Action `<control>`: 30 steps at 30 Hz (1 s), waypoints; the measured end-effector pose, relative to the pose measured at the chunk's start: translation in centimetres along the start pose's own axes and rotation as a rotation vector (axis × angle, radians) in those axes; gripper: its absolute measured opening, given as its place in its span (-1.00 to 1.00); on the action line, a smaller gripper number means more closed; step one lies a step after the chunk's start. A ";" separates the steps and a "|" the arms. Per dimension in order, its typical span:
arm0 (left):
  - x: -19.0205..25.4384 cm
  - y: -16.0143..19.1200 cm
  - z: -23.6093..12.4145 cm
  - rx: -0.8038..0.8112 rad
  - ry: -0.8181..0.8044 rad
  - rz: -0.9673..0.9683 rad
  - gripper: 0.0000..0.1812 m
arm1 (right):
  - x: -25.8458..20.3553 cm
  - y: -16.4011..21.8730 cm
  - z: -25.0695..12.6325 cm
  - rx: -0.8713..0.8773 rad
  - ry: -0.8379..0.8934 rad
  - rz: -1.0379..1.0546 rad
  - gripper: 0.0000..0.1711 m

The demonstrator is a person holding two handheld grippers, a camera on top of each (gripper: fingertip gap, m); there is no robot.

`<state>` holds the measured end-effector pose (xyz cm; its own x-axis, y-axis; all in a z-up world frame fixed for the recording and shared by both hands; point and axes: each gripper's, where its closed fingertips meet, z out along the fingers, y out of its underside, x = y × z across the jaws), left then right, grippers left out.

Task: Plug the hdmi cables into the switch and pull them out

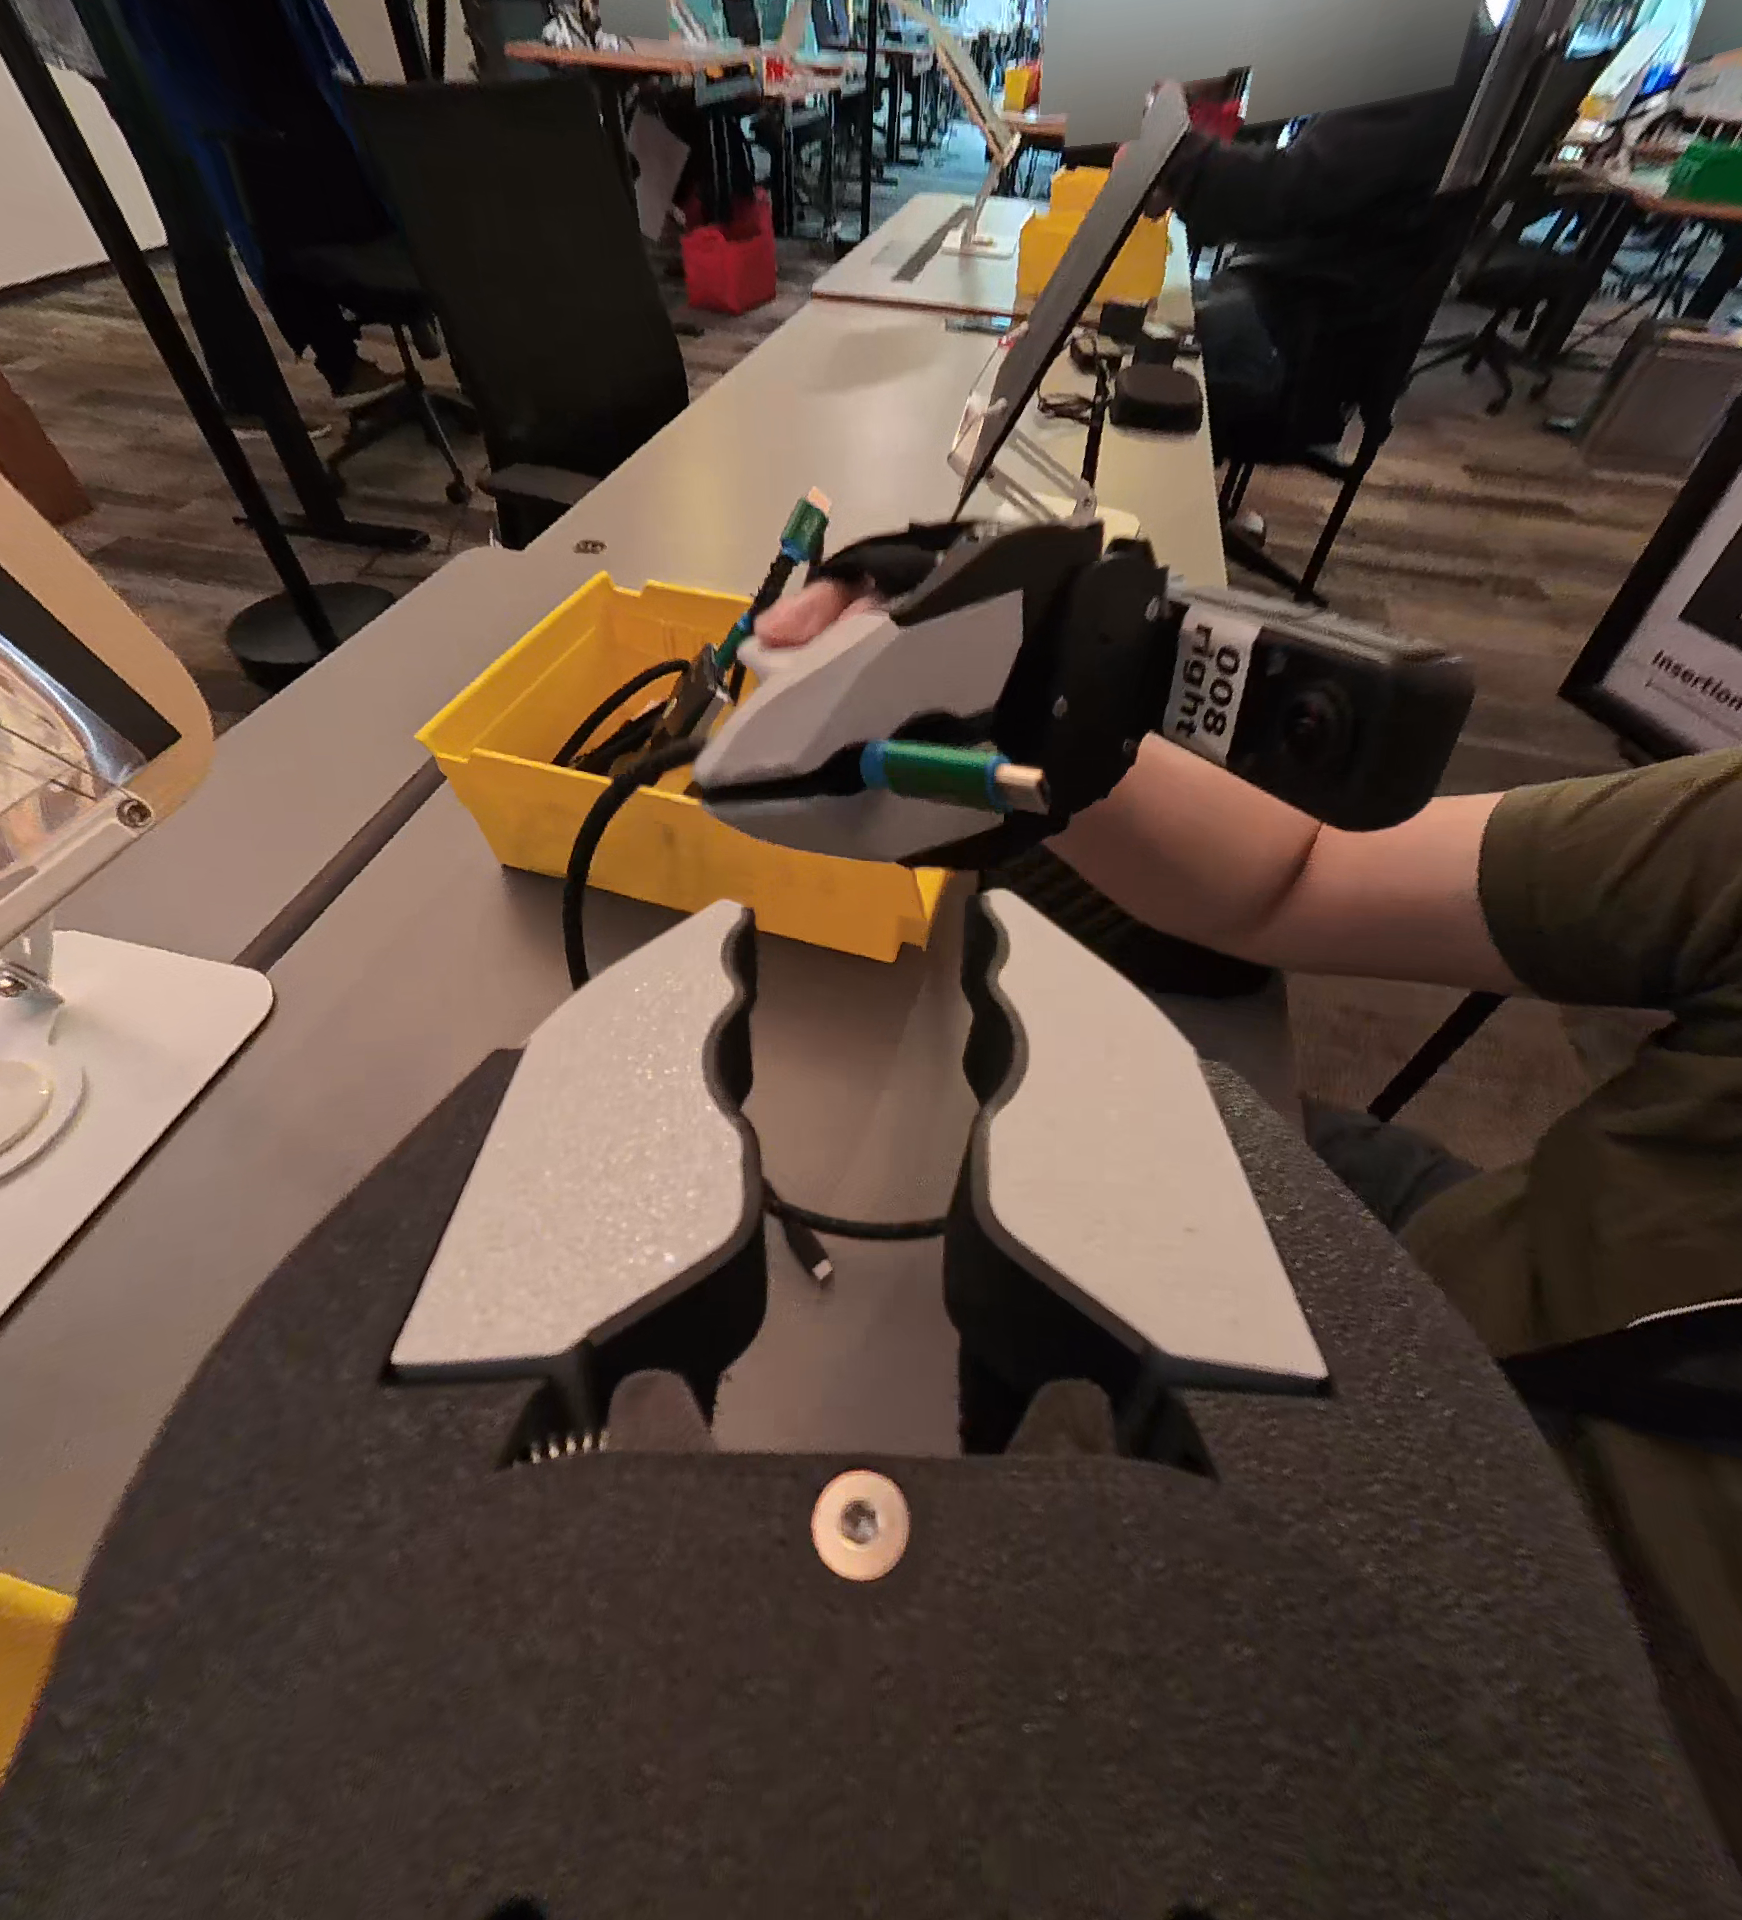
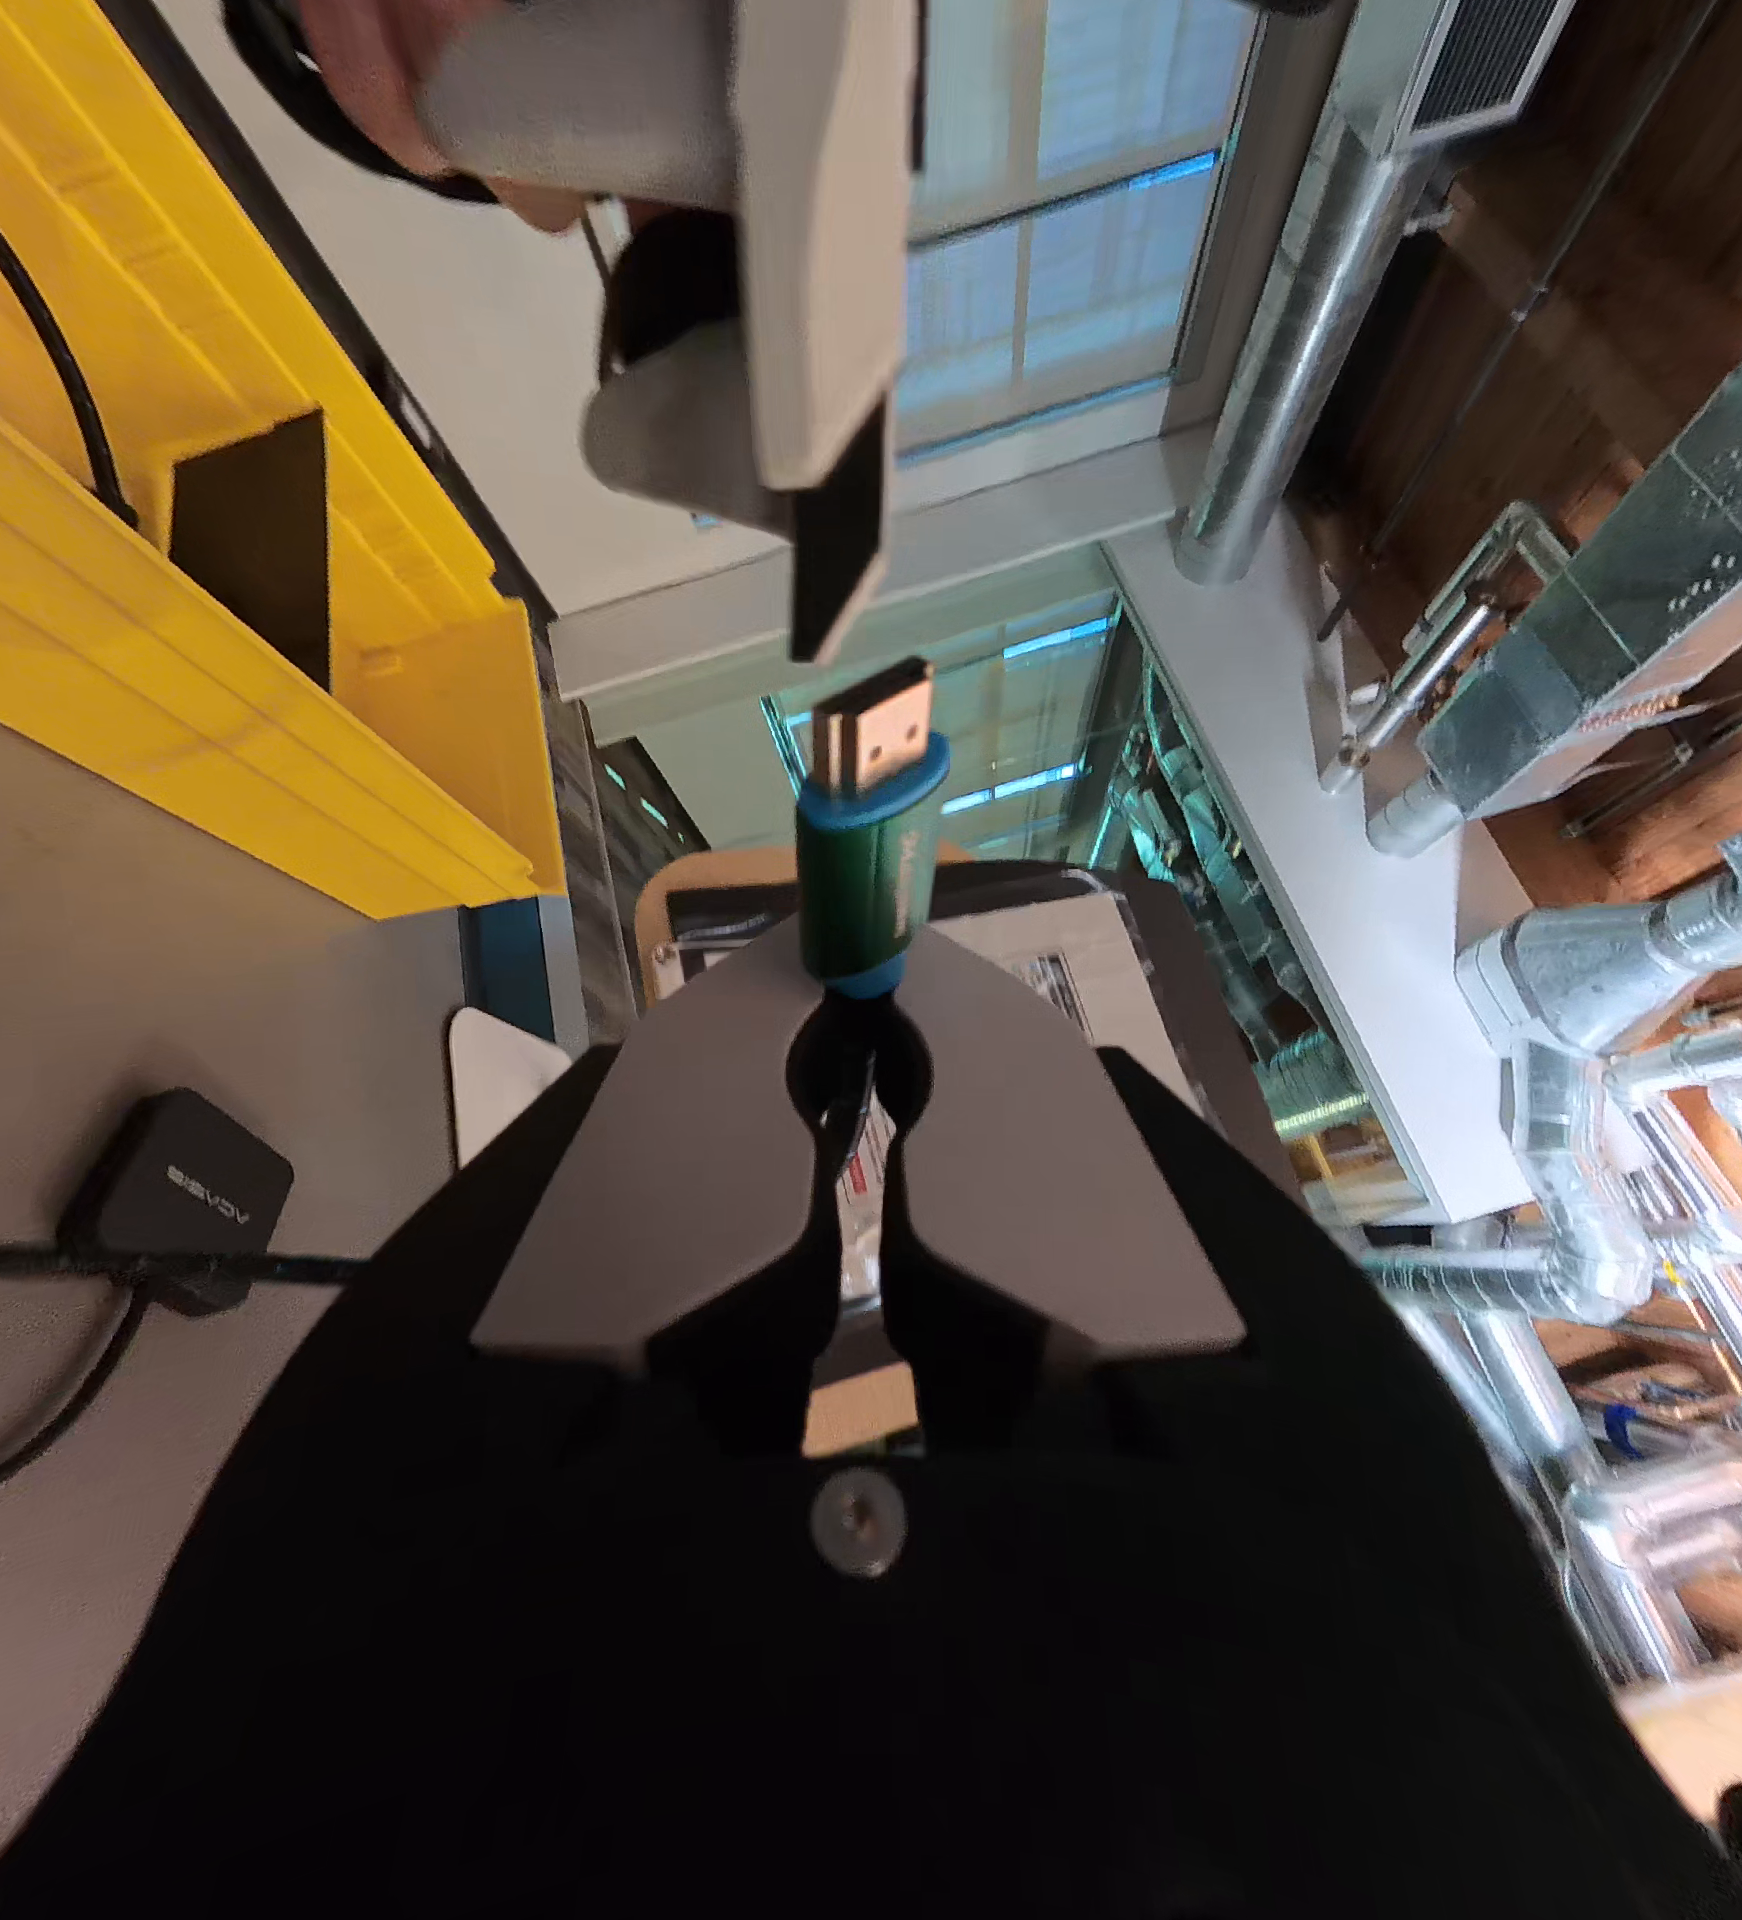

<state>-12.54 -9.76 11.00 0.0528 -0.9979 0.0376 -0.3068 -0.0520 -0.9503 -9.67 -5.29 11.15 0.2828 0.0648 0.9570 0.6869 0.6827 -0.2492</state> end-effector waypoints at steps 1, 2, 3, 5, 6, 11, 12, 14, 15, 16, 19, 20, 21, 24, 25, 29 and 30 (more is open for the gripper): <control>-0.2 0.4 0.3 -0.022 -0.003 0.008 -0.59 | 0.4 0.6 0.0 -0.033 0.006 0.014 -0.99; -0.4 0.9 0.5 -0.047 -0.010 0.018 -0.59 | 0.8 1.2 0.0 -0.067 0.009 0.040 -0.99; -0.8 1.4 0.8 -0.073 -0.023 0.028 -0.60 | 1.4 1.9 -0.1 -0.103 0.013 0.071 -0.99; -1.6 2.4 1.4 -0.126 -0.055 0.046 -0.59 | 2.3 3.3 -0.5 -0.191 0.005 0.118 -1.00; -2.1 2.9 1.7 -0.152 -0.073 0.049 -0.59 | 3.0 4.3 -0.7 -0.259 0.016 0.125 -0.99; -4.1 5.2 4.1 -0.247 -0.103 -0.060 -0.57 | 5.1 7.1 -2.5 -0.448 0.032 0.169 -0.99; -4.2 5.5 4.7 -0.256 -0.089 -0.094 -0.57 | 5.2 7.3 -2.7 -0.462 0.026 0.169 -0.99; -3.8 6.1 6.1 -0.274 -0.026 -0.157 -0.55 | 5.0 8.1 -3.1 -0.508 0.002 0.164 -0.99; -3.3 6.3 6.8 -0.287 0.018 -0.186 -0.54 | 5.0 8.4 -3.2 -0.526 -0.004 0.162 -0.99; -2.8 6.5 7.3 -0.301 0.059 -0.211 -0.53 | 4.9 8.6 -3.3 -0.535 -0.007 0.162 -0.99; -1.6 7.2 8.6 -0.355 0.116 -0.223 -0.52 | 4.9 9.0 -3.4 -0.546 -0.015 0.175 -0.99; -1.3 7.5 8.9 -0.376 0.121 -0.211 -0.50 | 5.0 9.1 -3.4 -0.548 -0.015 0.178 -0.99; -1.1 7.7 9.0 -0.400 0.123 -0.196 -0.47 | 5.0 9.1 -3.5 -0.548 -0.014 0.179 -0.99; -0.9 8.5 8.9 -0.460 0.100 -0.171 -0.41 | 5.4 9.3 -3.9 -0.564 -0.006 0.186 -0.99; -1.0 8.5 8.8 -0.469 0.085 -0.176 -0.41 | 5.6 9.5 -4.0 -0.573 -0.005 0.193 -0.99; -1.4 7.9 8.8 -0.446 0.018 -0.239 -0.41 | 6.5 9.9 -4.8 -0.616 0.026 0.218 -0.99; -1.9 8.3 8.8 -0.469 -0.026 -0.239 -0.41 | 6.8 9.9 -5.0 -0.619 0.040 0.225 -0.99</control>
<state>-6.84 -7.97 0.36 0.1945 -0.9552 0.2229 -0.6752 -0.2952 -0.6760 2.37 -1.73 14.44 0.4811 0.1216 0.8682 0.8627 0.1104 -0.4935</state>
